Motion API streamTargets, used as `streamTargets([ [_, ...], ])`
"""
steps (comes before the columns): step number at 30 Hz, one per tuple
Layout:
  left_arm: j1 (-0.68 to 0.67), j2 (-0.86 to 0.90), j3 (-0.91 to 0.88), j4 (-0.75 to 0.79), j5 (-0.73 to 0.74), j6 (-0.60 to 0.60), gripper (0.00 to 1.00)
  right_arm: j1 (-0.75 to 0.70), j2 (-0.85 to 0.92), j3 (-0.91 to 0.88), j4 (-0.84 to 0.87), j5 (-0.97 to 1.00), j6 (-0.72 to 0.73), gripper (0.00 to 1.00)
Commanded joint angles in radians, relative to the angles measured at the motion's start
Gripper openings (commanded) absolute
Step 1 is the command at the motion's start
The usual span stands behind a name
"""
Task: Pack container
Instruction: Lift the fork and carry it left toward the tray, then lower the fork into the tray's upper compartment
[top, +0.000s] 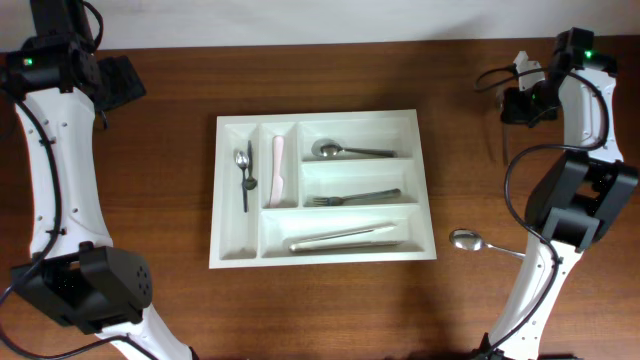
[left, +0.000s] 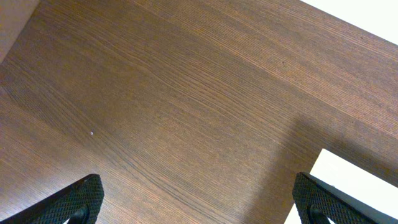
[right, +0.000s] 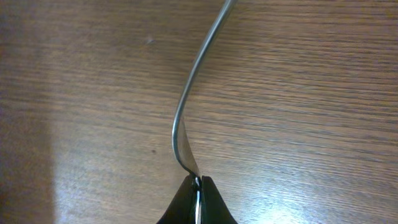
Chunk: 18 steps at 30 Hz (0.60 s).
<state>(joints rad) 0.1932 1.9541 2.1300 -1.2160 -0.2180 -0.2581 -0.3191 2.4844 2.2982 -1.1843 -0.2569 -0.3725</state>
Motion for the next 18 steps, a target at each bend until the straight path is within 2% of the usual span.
streamTargets([
  [1, 0.001, -0.005, 0.008, -0.001, -0.008, -0.003, 0.99, 0.046, -0.032, 0.030, -0.014, -0.020, -0.043, 0.04],
  [18, 0.001, -0.005, 0.008, -0.001, -0.008, -0.003, 0.99, 0.173, -0.032, 0.270, -0.207, -0.021, -0.111, 0.04],
])
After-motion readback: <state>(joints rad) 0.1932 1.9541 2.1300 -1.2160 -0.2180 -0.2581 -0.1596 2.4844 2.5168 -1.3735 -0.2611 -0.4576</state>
